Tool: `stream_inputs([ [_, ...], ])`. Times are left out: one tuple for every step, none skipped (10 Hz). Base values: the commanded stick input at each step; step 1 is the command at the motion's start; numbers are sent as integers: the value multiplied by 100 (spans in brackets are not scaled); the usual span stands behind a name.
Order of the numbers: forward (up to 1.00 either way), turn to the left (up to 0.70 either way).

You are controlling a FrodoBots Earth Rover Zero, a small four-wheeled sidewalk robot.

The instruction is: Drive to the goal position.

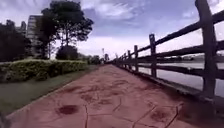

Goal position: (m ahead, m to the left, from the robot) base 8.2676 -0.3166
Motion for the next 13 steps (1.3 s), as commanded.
stream_inputs([
  [100,22],
  [100,15],
  [100,2],
  [100,0],
  [100,0],
  [100,0],
  [100,0],
  [100,0],
  [100,0],
  [100,0],
  [100,1],
  [100,9],
  [100,18],
])
